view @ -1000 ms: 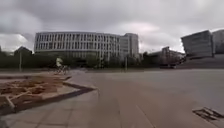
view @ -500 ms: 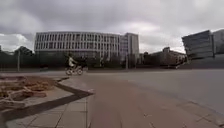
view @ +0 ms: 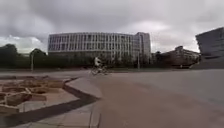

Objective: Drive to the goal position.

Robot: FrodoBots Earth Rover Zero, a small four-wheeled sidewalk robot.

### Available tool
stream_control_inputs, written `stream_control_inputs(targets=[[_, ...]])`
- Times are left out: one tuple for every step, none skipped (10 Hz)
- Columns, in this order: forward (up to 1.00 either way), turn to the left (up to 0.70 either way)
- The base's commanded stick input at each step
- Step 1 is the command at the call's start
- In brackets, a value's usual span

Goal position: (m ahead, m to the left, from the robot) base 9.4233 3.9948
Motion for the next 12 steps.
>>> stream_control_inputs(targets=[[1.00,0.03],[1.00,0.20],[1.00,0.14],[1.00,0.12],[1.00,0.15],[1.00,0.14],[1.00,0.01],[1.00,0.13],[1.00,0.03],[1.00,0.07],[1.00,0.07],[1.00,0.00]])
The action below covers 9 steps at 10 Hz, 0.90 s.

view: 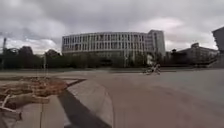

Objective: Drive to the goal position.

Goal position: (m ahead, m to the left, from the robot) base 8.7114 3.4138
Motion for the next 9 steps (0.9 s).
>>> stream_control_inputs(targets=[[1.00,0.11],[1.00,0.00],[1.00,0.14],[1.00,0.13],[1.00,0.07],[1.00,0.01],[1.00,0.00],[1.00,0.00],[1.00,0.00]])
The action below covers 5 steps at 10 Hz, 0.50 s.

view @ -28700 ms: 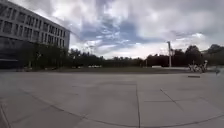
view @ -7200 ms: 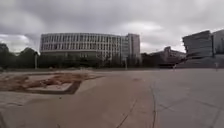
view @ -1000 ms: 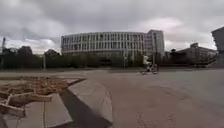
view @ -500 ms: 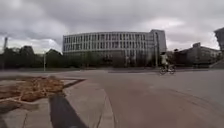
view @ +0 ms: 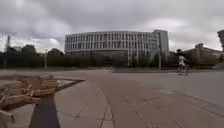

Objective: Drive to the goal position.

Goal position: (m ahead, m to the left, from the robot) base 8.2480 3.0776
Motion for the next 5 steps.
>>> stream_control_inputs(targets=[[1.00,0.00],[1.00,0.04],[1.00,0.02],[1.00,0.00],[1.00,0.00]])
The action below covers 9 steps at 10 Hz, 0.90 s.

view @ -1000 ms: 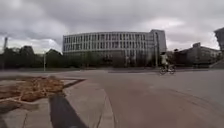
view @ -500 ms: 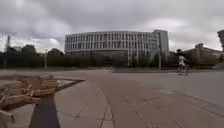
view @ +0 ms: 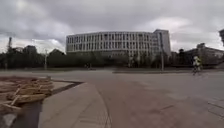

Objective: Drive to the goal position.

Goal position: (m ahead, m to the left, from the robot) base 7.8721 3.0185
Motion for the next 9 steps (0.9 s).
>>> stream_control_inputs(targets=[[1.00,0.06],[1.00,0.02],[1.00,0.00],[1.00,0.00],[1.00,0.04],[1.00,0.06],[1.00,0.08],[1.00,0.26],[1.00,0.36]])
